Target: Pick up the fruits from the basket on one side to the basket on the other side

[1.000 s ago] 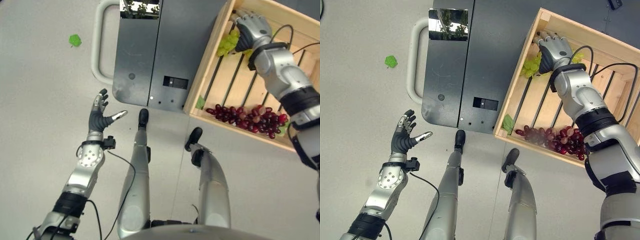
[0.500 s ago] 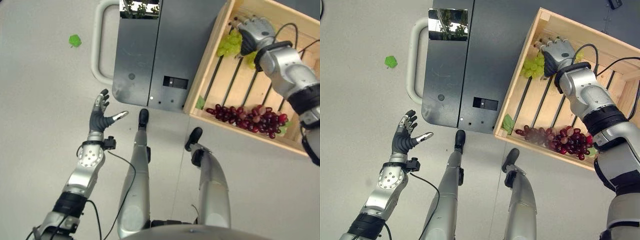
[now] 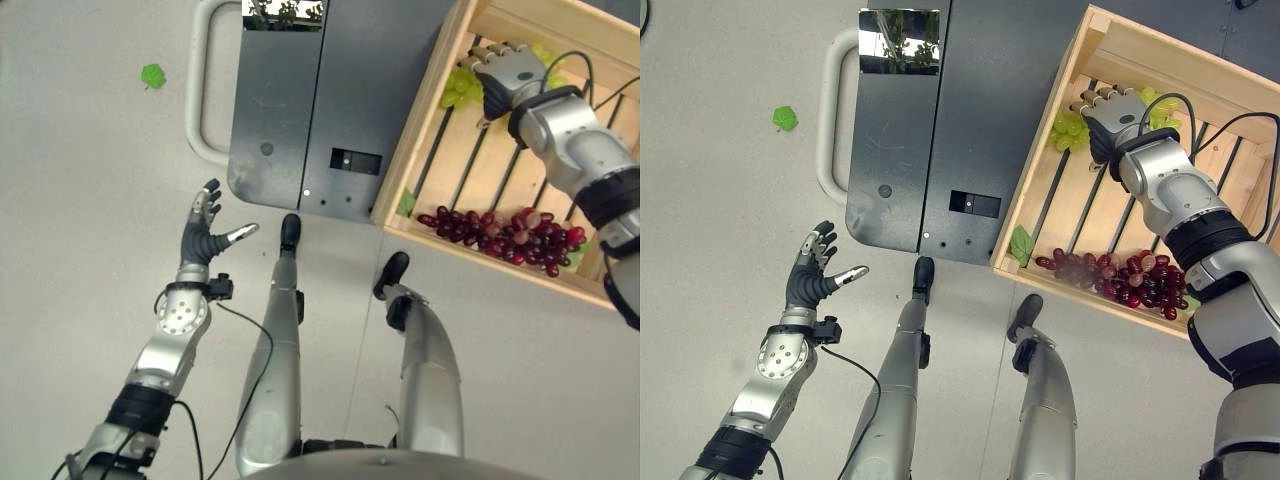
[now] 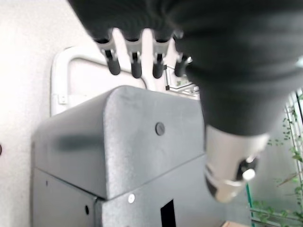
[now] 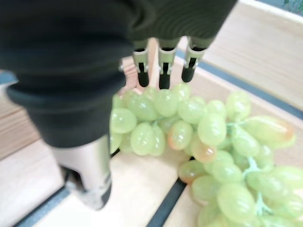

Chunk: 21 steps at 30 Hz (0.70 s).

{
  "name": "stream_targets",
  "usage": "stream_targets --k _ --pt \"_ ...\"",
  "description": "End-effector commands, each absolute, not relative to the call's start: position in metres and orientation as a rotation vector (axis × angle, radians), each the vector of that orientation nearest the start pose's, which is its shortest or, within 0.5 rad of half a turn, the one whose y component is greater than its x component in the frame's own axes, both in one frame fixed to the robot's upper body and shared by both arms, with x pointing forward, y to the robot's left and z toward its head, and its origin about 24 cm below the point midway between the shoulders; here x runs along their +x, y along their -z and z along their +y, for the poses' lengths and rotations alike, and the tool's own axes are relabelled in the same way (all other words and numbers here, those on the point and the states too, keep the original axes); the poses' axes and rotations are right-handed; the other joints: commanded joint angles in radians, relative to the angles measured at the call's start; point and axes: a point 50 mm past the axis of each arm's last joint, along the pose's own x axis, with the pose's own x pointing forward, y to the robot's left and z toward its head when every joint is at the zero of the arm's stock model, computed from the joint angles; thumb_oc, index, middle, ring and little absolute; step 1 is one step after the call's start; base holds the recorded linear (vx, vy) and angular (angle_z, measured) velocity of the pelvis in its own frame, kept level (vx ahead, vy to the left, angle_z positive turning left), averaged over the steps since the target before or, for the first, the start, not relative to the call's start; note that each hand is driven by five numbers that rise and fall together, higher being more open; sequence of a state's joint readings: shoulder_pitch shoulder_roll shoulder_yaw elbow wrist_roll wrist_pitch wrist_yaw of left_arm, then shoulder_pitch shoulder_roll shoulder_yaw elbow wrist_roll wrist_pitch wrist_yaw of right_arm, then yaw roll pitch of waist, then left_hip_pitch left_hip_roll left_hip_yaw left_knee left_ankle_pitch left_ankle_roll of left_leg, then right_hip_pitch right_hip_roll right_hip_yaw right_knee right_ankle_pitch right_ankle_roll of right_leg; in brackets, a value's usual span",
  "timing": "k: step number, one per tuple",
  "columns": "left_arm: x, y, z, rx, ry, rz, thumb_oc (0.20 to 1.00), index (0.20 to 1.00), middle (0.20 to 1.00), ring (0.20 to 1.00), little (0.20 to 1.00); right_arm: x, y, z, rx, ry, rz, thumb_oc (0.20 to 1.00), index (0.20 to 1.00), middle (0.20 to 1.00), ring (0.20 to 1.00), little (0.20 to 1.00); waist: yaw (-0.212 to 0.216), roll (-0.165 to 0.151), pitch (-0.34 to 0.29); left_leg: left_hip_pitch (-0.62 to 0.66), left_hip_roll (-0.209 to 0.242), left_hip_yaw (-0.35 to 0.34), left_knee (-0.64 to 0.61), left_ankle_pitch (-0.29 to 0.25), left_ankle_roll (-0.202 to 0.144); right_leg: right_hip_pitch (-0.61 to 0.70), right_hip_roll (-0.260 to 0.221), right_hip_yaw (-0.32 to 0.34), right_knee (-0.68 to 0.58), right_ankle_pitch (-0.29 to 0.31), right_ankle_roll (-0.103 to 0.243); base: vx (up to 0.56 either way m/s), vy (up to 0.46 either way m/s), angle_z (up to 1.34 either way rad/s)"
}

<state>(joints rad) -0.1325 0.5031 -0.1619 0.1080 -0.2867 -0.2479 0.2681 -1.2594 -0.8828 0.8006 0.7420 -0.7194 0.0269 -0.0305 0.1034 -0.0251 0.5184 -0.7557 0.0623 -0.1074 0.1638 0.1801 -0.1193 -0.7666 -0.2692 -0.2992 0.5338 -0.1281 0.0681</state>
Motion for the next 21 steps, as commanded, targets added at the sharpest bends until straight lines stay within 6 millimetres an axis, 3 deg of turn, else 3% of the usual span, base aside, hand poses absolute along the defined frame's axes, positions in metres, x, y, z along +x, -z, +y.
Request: stream_targets --k 1,2,3,4,21 --pt "0.273 -0.101 0.212 0.225 -0.082 -0.324 1.0 1.0 1.0 1.0 1.0 0.392 -0.297 -0.242 -2.003 0.227 -0.237 1.0 1.0 1.0 1.0 1.0 -0.01 0.029 0.002 0.003 -0.048 -0.014 0.138 -0.163 0.069 0.033 -0.001 0.014 -0.124 0.078 0.067 0.01 -0.011 0.04" --pt "0.273 -0.102 0.212 0.223 -0.082 -0.33 1.0 1.0 1.0 1.0 1.0 0.393 -0.289 -0.243 -2.006 0.204 -0.217 1.0 1.0 1.0 1.0 1.0 -0.01 0.034 0.002 0.0 -0.05 -0.015 0.141 -0.163 0.068 0.028 -0.004 0.014 -0.113 0.073 0.067 0.01 -0.011 0.03" --pt "0.273 -0.103 0.211 0.22 -0.082 -0.332 1.0 1.0 1.0 1.0 1.0 0.394 -0.287 -0.243 -1.998 0.2 -0.213 0.548 0.548 0.548 0.548 0.548 -0.01 0.036 0.002 0.0 -0.051 -0.016 0.141 -0.163 0.068 0.026 -0.004 0.014 -0.11 0.071 0.067 0.01 -0.016 0.06" --pt "0.273 -0.103 0.211 0.222 -0.077 -0.334 1.0 1.0 1.0 1.0 1.0 0.395 -0.281 -0.244 -1.991 0.187 -0.194 0.2 0.2 0.2 0.2 0.2 -0.008 0.038 0.002 -0.001 -0.052 -0.017 0.142 -0.163 0.068 0.026 -0.006 0.012 -0.107 0.07 0.065 0.0 -0.013 0.06" --pt "0.272 -0.105 0.204 0.196 -0.054 -0.343 1.0 1.0 1.0 1.0 1.0 0.401 -0.245 -0.237 -1.886 0.121 -0.151 0.2 0.2 0.2 0.2 0.2 -0.002 0.061 0.002 -0.004 -0.062 -0.028 0.14 -0.157 0.073 0.022 -0.018 0.007 -0.098 0.069 0.066 0.0 -0.001 0.01"
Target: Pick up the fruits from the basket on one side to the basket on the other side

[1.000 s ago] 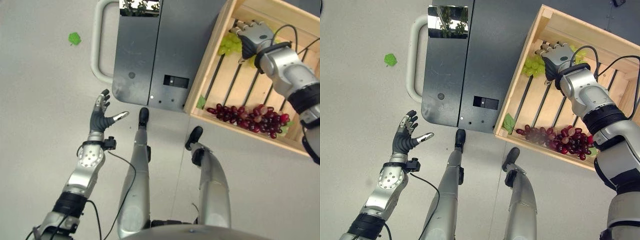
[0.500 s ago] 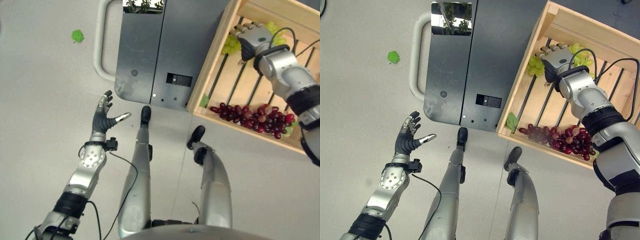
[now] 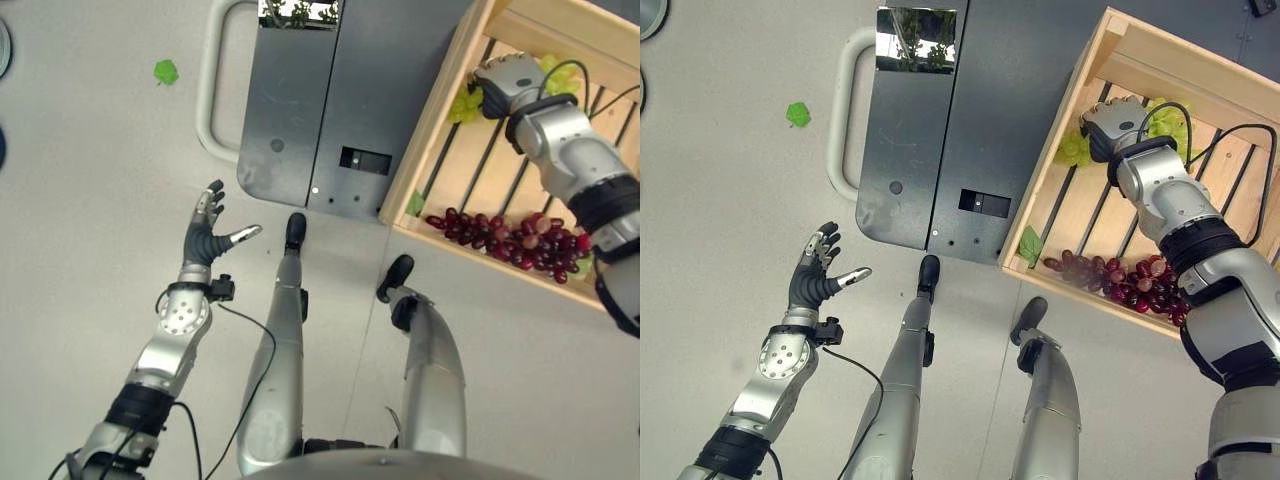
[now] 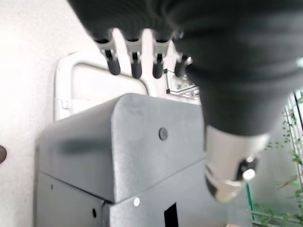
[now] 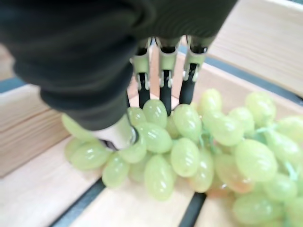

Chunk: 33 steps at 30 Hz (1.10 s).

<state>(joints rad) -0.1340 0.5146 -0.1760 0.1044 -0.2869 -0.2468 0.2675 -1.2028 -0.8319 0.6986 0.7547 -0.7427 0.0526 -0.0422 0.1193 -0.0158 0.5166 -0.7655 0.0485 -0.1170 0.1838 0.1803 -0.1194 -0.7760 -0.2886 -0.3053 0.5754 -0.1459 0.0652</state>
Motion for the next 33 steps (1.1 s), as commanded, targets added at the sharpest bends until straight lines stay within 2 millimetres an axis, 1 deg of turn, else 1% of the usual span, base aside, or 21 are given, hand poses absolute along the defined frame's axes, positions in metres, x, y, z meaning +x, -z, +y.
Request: stream_targets --k 1,4,8,11,12,13,14,15,16,17,20,22,24,26,27,28,29,31,32,33 --pt "0.272 -0.105 0.204 0.197 -0.053 -0.342 1.0 1.0 1.0 1.0 1.0 0.401 -0.241 -0.235 -1.885 0.106 -0.142 0.2 0.2 0.2 0.2 0.2 -0.018 0.049 0.003 0.009 -0.05 -0.019 0.12 -0.158 0.074 0.036 0.0 0.012 -0.14 0.088 0.069 0.0 0.0 0.0" --pt "0.273 -0.105 0.205 0.198 -0.054 -0.341 1.0 1.0 1.0 1.0 1.0 0.401 -0.237 -0.233 -1.872 0.094 -0.141 0.2 0.2 0.2 0.2 0.2 -0.017 0.048 0.003 0.013 -0.052 -0.022 0.122 -0.156 0.074 0.041 -0.003 0.01 -0.138 0.09 0.07 0.0 0.0 0.0" --pt "0.272 -0.105 0.206 0.204 -0.052 -0.336 1.0 1.0 1.0 1.0 1.0 0.4 -0.237 -0.231 -1.855 0.09 -0.152 0.2 0.2 0.2 0.2 0.2 -0.014 0.046 0.003 0.02 -0.053 -0.025 0.118 -0.152 0.073 0.054 -0.005 0.006 -0.142 0.091 0.069 -0.01 -0.001 0.01" --pt "0.271 -0.104 0.206 0.207 -0.04 -0.327 1.0 1.0 1.0 1.0 1.0 0.399 -0.237 -0.229 -1.81 0.081 -0.176 0.2 0.2 0.2 0.2 0.2 -0.009 0.045 0.003 0.036 -0.056 -0.03 0.116 -0.149 0.071 0.077 -0.006 -0.002 -0.143 0.09 0.067 -0.02 -0.007 0.04" --pt "0.271 -0.104 0.206 0.21 -0.037 -0.327 1.0 1.0 1.0 1.0 1.0 0.398 -0.238 -0.226 -1.774 0.074 -0.194 0.2 0.2 0.2 0.2 0.2 -0.009 0.044 0.003 0.043 -0.056 -0.032 0.114 -0.148 0.071 0.084 -0.006 -0.005 -0.143 0.09 0.067 -0.02 0.002 0.07" --pt "0.271 -0.104 0.206 0.211 -0.034 -0.324 1.0 1.0 1.0 1.0 1.0 0.396 -0.239 -0.223 -1.692 0.069 -0.222 0.2 0.2 0.2 0.2 0.2 -0.01 0.042 0.003 0.054 -0.056 -0.033 0.113 -0.147 0.07 0.098 -0.007 -0.008 -0.146 0.091 0.066 -0.01 0.002 0.08" --pt "0.271 -0.103 0.206 0.212 -0.033 -0.324 1.0 1.0 1.0 1.0 1.0 0.396 -0.239 -0.224 -1.692 0.069 -0.222 0.2 0.2 0.2 0.2 0.2 -0.009 0.042 0.003 0.055 -0.056 -0.033 0.113 -0.147 0.07 0.098 -0.006 -0.008 -0.146 0.091 0.066 -0.01 0.008 0.12" --pt "0.271 -0.103 0.209 0.216 -0.033 -0.321 1.0 1.0 1.0 1.0 1.0 0.392 -0.241 -0.221 -1.556 0.06 -0.269 0.2 0.2 0.2 0.2 0.2 -0.012 0.034 0.003 0.078 -0.054 -0.034 0.114 -0.149 0.069 0.126 -0.004 -0.013 -0.152 0.091 0.065 -0.01 0.008 0.11" --pt "0.271 -0.103 0.208 0.216 -0.033 -0.32 1.0 1.0 1.0 1.0 1.0 0.392 -0.241 -0.221 -1.555 0.06 -0.268 0.2 0.2 0.2 0.2 0.2 -0.012 0.034 0.003 0.078 -0.054 -0.034 0.114 -0.149 0.069 0.127 -0.004 -0.013 -0.153 0.092 0.065 0.0 0.001 0.1" --pt "0.268 -0.103 0.214 0.225 -0.045 -0.313 1.0 1.0 1.0 1.0 1.0 0.381 -0.251 -0.21 -1.414 0.021 -0.377 0.2 0.2 0.2 0.2 0.2 -0.018 0.018 0.003 0.111 -0.05 -0.031 0.115 -0.154 0.068 0.165 -0.001 -0.016 -0.161 0.092 0.064 0.01 -0.008 0.04" --pt "0.262 -0.101 0.223 0.239 -0.045 -0.301 1.0 1.0 1.0 1.0 1.0 0.363 -0.257 -0.215 -1.251 -0.019 -0.462 0.2 0.2 0.2 0.2 0.2 -0.02 -0.002 0.003 0.175 -0.045 -0.028 0.115 -0.164 0.067 0.24 0.003 -0.024 -0.178 0.092 0.068 0.02 -0.003 -0.01" --pt "0.258 -0.101 0.229 0.261 -0.052 -0.303 1.0 1.0 1.0 1.0 1.0 0.352 -0.26 -0.223 -1.173 -0.035 -0.498 0.2 0.2 0.2 0.2 0.2 -0.025 -0.012 0.003 0.211 -0.04 -0.027 0.113 -0.169 0.065 0.279 0.001 -0.028 -0.186 0.092 0.071 0.04 0.004 0.0" --pt "0.256 -0.103 0.236 0.281 -0.062 -0.306 1.0 1.0 1.0 1.0 1.0 0.34 -0.262 -0.235 -1.11 -0.039 -0.507 0.2 0.2 0.2 0.2 0.2 -0.03 -0.021 0.003 0.253 -0.039 -0.023 0.108 -0.174 0.062 0.324 0.004 -0.034 -0.194 0.092 0.074 0.04 -0.003 0.08" --pt "0.254 -0.105 0.24 0.286 -0.067 -0.313 1.0 1.0 1.0 1.0 1.0 0.33 -0.262 -0.246 -1.051 -0.026 -0.52 0.2 0.2 0.2 0.2 0.2 -0.034 -0.026 0.003 0.297 -0.037 -0.021 0.105 -0.18 0.059 0.372 0.007 -0.038 -0.205 0.089 0.076 0.02 -0.001 0.04" --pt "0.254 -0.104 0.239 0.287 -0.065 -0.312 1.0 1.0 1.0 1.0 1.0 0.33 -0.261 -0.247 -1.05 -0.025 -0.517 0.2 0.2 0.2 0.2 0.2 -0.032 -0.026 0.003 0.299 -0.036 -0.022 0.104 -0.18 0.059 0.375 0.008 -0.038 -0.207 0.09 0.076 0.04 0.026 0.0" --pt "0.253 -0.104 0.243 0.293 -0.075 -0.311 1.0 1.0 1.0 1.0 1.0 0.321 -0.263 -0.258 -0.988 -0.009 -0.533 0.2 0.2 0.2 0.2 0.2 -0.04 -0.03 0.003 0.341 -0.035 -0.015 0.106 -0.189 0.057 0.416 0.009 -0.039 -0.215 0.09 0.079 0.05 0.026 -0.01" --pt "0.251 -0.103 0.246 0.296 -0.083 -0.309 1.0 1.0 1.0 1.0 1.0 0.317 -0.262 -0.264 -0.952 0.008 -0.534 0.2 0.2 0.2 0.2 0.2 -0.044 -0.031 0.003 0.359 -0.032 -0.012 0.106 -0.194 0.056 0.432 0.009 -0.039 -0.219 0.09 0.08 0.08 0.031 -0.05" --pt "0.248 -0.1 0.251 0.301 -0.095 -0.298 1.0 1.0 1.0 1.0 1.0 0.308 -0.259 -0.27 -0.869 0.02 -0.552 0.2 0.2 0.2 0.2 0.2 -0.048 -0.034 -0.018 0.389 -0.027 -0.005 0.098 -0.199 0.053 0.463 0.015 -0.037 -0.24 0.094 0.084 0.06 0.007 -0.04" --pt "0.247 -0.1 0.253 0.306 -0.098 -0.296 1.0 1.0 1.0 1.0 1.0 0.303 -0.26 -0.273 -0.86 0.024 -0.559 0.2 0.2 0.2 0.2 0.2 -0.051 -0.035 -0.029 0.399 -0.026 -0.004 0.087 -0.193 0.054 0.472 0.018 -0.035 -0.256 0.103 0.085 0.06 0.001 -0.02" --pt "0.245 -0.1 0.255 0.306 -0.103 -0.294 1.0 1.0 1.0 1.0 1.0 0.301 -0.26 -0.275 -0.832 0.033 -0.571 0.2 0.2 0.2 0.2 0.2 -0.054 -0.035 -0.037 0.41 -0.023 0.0 0.084 -0.201 0.053 0.482 0.021 -0.034 -0.26 0.099 0.087 0.05 0.014 -0.12"
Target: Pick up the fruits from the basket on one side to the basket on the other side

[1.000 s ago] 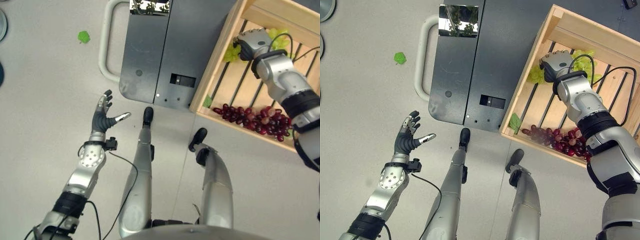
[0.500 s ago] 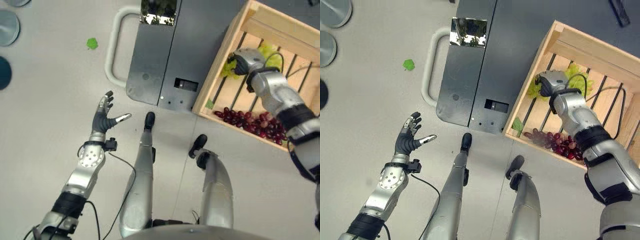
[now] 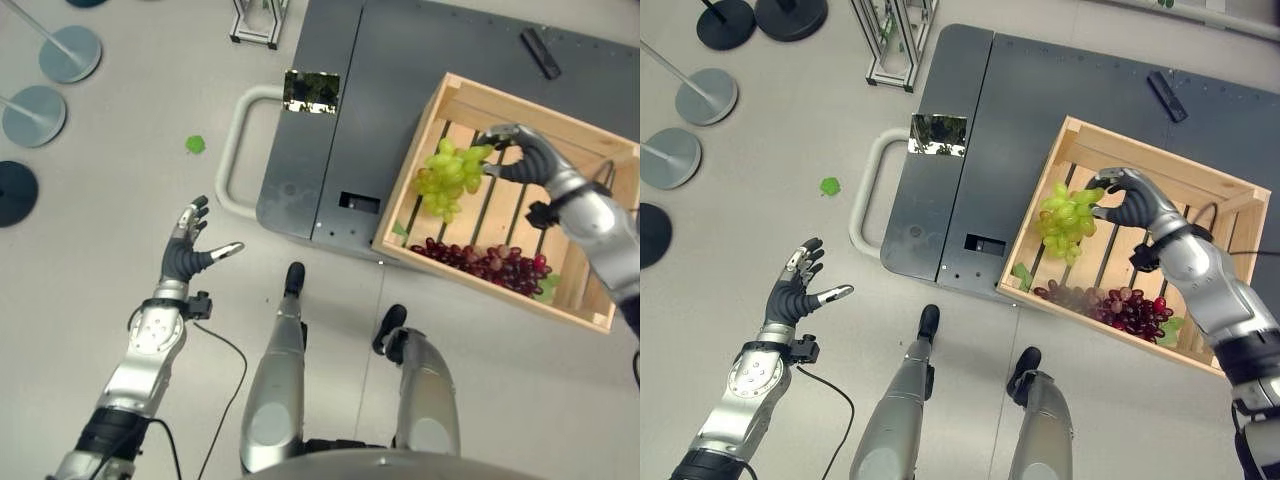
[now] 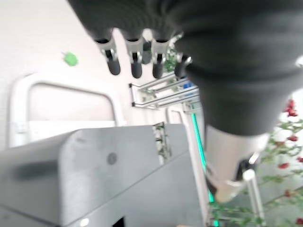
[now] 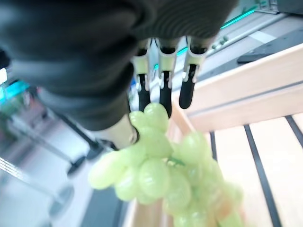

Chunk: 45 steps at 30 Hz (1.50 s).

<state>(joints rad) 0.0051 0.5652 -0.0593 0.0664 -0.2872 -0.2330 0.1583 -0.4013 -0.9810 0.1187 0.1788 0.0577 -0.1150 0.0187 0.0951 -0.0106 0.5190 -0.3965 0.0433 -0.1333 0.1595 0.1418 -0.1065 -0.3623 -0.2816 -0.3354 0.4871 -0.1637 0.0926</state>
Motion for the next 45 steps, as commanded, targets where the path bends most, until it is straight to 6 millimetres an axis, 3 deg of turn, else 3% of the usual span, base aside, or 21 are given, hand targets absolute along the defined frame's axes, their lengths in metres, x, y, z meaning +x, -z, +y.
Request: stream_targets --k 1,11,24,35,40,41,45 --pt "0.244 -0.1 0.257 0.312 -0.107 -0.29 1.0 1.0 1.0 1.0 1.0 0.298 -0.26 -0.278 -0.807 0.043 -0.578 0.2 0.2 0.2 0.2 0.2 -0.032 -0.04 -0.053 0.051 -0.017 0.02 0.092 -0.155 0.04 0.078 0.016 -0.006 -0.189 0.125 0.061 0.06 0.006 -0.12" --pt "0.239 -0.09 0.262 0.31 -0.127 -0.252 1.0 1.0 1.0 1.0 1.0 0.287 -0.263 -0.284 -0.727 0.067 -0.616 0.2 0.2 0.2 0.2 0.2 -0.054 -0.028 -0.135 0.127 -0.008 0.04 0.044 -0.152 0.037 0.141 0.031 0.001 -0.249 0.14 0.067 0.05 0.005 -0.08" --pt "0.232 -0.078 0.267 0.376 -0.113 -0.181 1.0 1.0 1.0 1.0 1.0 0.286 -0.275 -0.273 -0.742 0.034 -0.676 0.2 0.2 0.2 0.2 0.2 -0.061 -0.028 -0.223 0.194 0.001 0.064 0.017 -0.165 0.034 0.208 0.047 0.015 -0.303 0.149 0.072 0.04 -0.004 -0.03" --pt "0.243 -0.103 0.238 0.401 0.102 -0.246 1.0 1.0 1.0 1.0 1.0 0.293 -0.264 -0.248 -0.731 -0.108 -0.636 0.2 0.2 0.2 0.2 0.2 -0.076 -0.041 -0.298 0.259 0.009 0.088 -0.011 -0.18 0.037 0.269 0.062 0.028 -0.36 0.16 0.076 0.05 0.0 -0.06" --pt "0.252 -0.108 0.214 0.362 0.227 -0.254 1.0 1.0 1.0 1.0 1.0 0.296 -0.254 -0.234 -0.727 -0.188 -0.597 0.2 0.2 0.2 0.2 0.2 -0.085 -0.047 -0.329 0.285 0.011 0.096 -0.026 -0.183 0.038 0.297 0.068 0.028 -0.376 0.159 0.076 0.05 -0.001 -0.06" --pt "0.257 -0.113 0.2 0.358 0.292 -0.273 1.0 1.0 1.0 1.0 1.0 0.297 -0.25 -0.227 -0.726 -0.226 -0.589 0.2 0.2 0.2 0.2 0.2 -0.091 -0.049 -0.343 0.292 0.013 0.098 -0.03 -0.186 0.038 0.306 0.068 0.027 -0.382 0.158 0.076 0.04 0.0 -0.03" --pt "0.268 -0.125 0.176 0.338 0.373 -0.34 1.0 1.0 1.0 1.0 1.0 0.298 -0.247 -0.215 -0.71 -0.278 -0.592 0.2 0.2 0.2 0.2 0.2 -0.099 -0.056 -0.367 0.309 0.015 0.104 -0.047 -0.187 0.04 0.318 0.072 0.03 -0.397 0.16 0.078 0.03 0.003 -0.04"
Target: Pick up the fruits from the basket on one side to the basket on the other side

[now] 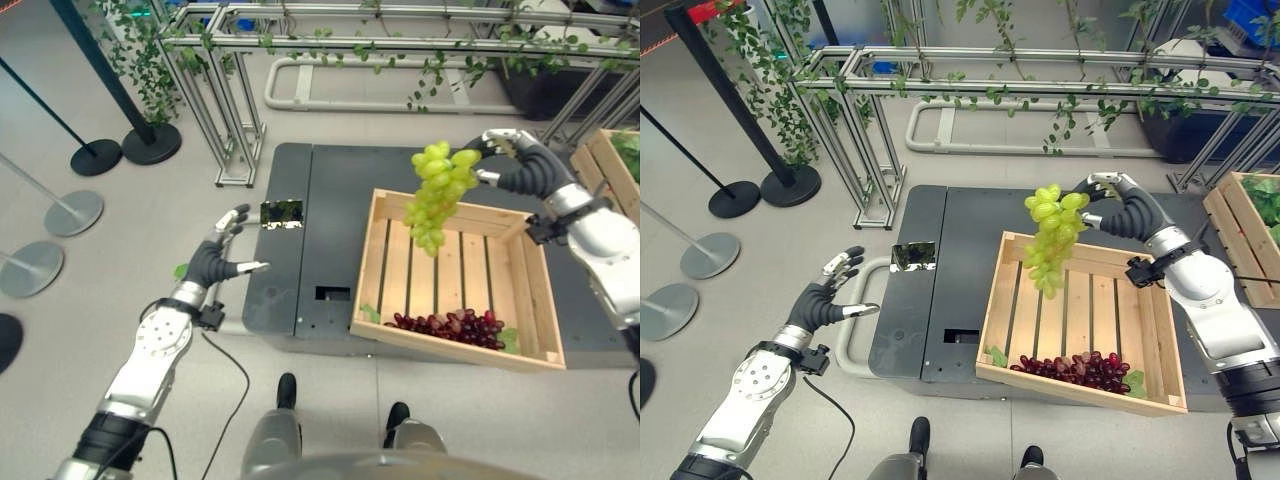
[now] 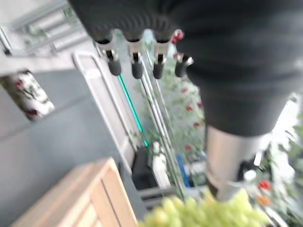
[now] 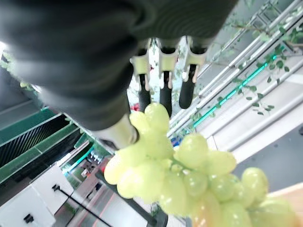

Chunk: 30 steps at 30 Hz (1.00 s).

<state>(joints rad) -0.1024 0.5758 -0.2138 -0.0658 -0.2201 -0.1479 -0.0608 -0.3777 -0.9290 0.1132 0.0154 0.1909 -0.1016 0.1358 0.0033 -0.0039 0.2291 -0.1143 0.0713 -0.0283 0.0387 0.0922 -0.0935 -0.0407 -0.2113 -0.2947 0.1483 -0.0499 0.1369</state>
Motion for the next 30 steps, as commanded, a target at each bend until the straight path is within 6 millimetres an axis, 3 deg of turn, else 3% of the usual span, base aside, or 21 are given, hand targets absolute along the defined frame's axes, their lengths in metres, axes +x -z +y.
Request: stream_targets --k 1,7,11,30 --pt "0.268 -0.125 0.176 0.338 0.373 -0.34 1.0 1.0 1.0 1.0 1.0 0.298 -0.247 -0.215 -0.71 -0.277 -0.592 0.2 0.2 0.2 0.2 0.2 -0.006 -0.062 -0.077 0.027 -0.013 -0.001 0.074 -0.137 0.027 -0.004 0.002 -0.011 -0.058 0.047 0.033 0.05 0.0 -0.06" --pt "0.283 -0.15 0.142 0.395 0.464 -0.462 1.0 1.0 1.0 1.0 1.0 0.299 -0.245 -0.191 -0.672 -0.362 -0.625 0.2 0.2 0.2 0.2 0.2 -0.019 -0.074 -0.111 0.058 -0.008 0.015 0.052 -0.141 0.029 0.017 0.01 -0.005 -0.079 0.053 0.036 0.04 -0.003 -0.08" --pt "0.282 -0.156 0.129 0.375 0.514 -0.5 1.0 1.0 1.0 1.0 1.0 0.296 -0.248 -0.177 -0.648 -0.421 -0.659 0.2 0.2 0.2 0.2 0.2 -0.021 -0.078 -0.129 0.076 -0.006 0.022 0.04 -0.143 0.03 0.031 0.013 0.002 -0.091 0.053 0.037 0.03 -0.001 -0.07" --pt "0.283 -0.148 0.119 0.389 0.577 -0.464 1.0 1.0 1.0 1.0 1.0 0.289 -0.257 -0.138 -0.56 -0.553 -0.762 0.2 0.2 0.2 0.2 0.2 -0.024 -0.078 -0.173 0.12 -0.007 0.05 0.024 -0.154 0.037 0.059 0.016 0.025 -0.122 0.07 0.04 0.02 0.003 -0.04"
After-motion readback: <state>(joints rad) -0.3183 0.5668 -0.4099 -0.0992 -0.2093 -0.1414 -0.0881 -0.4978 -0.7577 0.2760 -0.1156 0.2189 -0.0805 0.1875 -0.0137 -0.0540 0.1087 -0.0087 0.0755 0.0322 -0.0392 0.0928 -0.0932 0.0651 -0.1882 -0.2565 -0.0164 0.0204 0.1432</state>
